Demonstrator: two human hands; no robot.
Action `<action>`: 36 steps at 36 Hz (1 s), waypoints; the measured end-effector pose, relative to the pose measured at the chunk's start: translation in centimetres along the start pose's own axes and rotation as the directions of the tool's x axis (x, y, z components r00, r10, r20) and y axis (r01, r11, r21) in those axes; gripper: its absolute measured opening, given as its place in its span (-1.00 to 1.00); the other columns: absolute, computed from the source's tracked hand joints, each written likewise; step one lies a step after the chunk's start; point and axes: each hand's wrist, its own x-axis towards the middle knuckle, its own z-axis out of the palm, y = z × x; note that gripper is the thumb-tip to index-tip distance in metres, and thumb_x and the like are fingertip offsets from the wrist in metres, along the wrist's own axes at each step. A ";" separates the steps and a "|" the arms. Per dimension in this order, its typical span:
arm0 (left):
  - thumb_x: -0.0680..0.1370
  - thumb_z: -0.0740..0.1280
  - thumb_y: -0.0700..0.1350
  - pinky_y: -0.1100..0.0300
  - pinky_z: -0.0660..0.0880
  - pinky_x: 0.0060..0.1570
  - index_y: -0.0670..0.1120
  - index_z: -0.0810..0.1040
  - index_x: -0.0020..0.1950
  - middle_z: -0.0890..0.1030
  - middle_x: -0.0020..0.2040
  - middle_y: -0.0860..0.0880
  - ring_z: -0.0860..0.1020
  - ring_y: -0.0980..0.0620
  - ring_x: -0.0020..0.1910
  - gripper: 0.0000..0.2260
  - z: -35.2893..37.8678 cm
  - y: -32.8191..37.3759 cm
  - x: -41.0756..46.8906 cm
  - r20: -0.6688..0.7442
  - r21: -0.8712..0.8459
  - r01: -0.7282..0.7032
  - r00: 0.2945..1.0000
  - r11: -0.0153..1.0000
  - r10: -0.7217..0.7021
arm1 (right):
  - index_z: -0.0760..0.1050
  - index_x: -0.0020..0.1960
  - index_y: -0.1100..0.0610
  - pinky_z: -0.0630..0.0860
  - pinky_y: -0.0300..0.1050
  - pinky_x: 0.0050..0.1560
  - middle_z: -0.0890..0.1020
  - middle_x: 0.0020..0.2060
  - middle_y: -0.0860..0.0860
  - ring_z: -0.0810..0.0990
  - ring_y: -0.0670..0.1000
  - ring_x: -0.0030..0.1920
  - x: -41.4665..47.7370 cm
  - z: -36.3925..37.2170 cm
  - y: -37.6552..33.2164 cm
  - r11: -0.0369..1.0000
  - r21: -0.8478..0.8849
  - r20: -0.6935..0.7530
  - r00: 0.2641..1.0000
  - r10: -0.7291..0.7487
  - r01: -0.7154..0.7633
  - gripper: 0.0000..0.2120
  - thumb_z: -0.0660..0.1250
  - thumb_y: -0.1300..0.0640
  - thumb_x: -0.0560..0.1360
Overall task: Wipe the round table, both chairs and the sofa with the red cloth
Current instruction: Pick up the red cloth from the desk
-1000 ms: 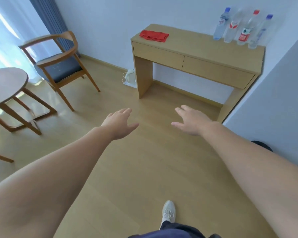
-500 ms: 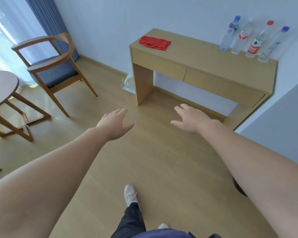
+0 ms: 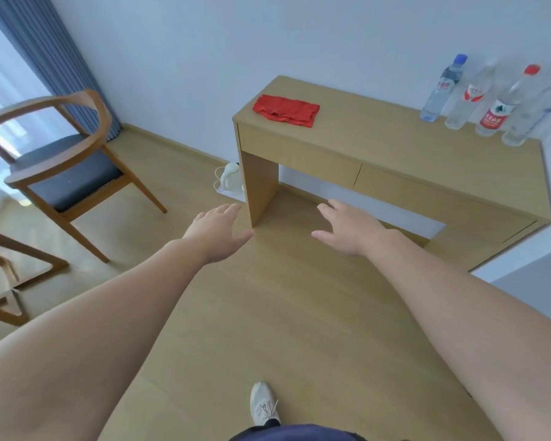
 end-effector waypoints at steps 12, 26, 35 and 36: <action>0.59 0.12 0.18 0.05 0.08 0.41 -0.03 0.04 0.55 0.16 0.53 -0.01 0.16 -0.06 0.48 -0.40 -3.5 -2.7 11.2 0.028 -0.004 -0.053 0.998 0.999 0.053 | 0.03 0.57 0.06 0.26 0.05 0.41 0.06 0.56 0.08 0.20 0.14 0.49 10.3 -2.5 1.6 0.997 0.025 0.023 0.997 0.068 -0.069 -0.35 0.09 -0.22 0.60; 0.59 0.12 0.19 0.05 0.07 0.42 -0.03 0.06 0.54 0.16 0.53 -0.02 0.17 -0.07 0.47 -0.40 -5.2 -2.1 26.3 0.031 -0.021 -0.012 0.999 1.000 0.013 | 0.02 0.57 0.07 0.23 0.05 0.44 0.05 0.56 0.12 0.14 0.14 0.52 25.2 -6.3 8.2 1.000 0.020 0.023 0.999 0.023 -0.023 -0.34 0.10 -0.22 0.60; 0.59 0.13 0.16 0.07 0.11 0.39 -0.04 0.14 0.51 0.25 0.49 -0.02 0.24 -0.06 0.42 -0.45 -7.3 -0.2 35.5 0.016 -0.062 0.023 1.000 0.998 -0.022 | 0.09 0.55 0.12 0.26 0.01 0.39 0.16 0.52 0.15 0.21 0.15 0.48 34.4 -10.7 12.6 0.997 -0.034 0.019 0.998 -0.064 0.064 -0.37 0.10 -0.20 0.61; 0.59 0.13 0.16 0.07 0.11 0.39 -0.04 0.14 0.51 0.25 0.48 -0.01 0.25 -0.05 0.42 -0.45 -7.4 -0.2 36.3 0.017 -0.065 0.023 1.000 0.998 -0.022 | 0.09 0.55 0.12 0.25 0.00 0.39 0.13 0.53 0.15 0.20 0.13 0.49 35.4 -11.0 12.9 0.997 -0.033 0.017 0.997 -0.069 0.070 -0.36 0.09 -0.21 0.61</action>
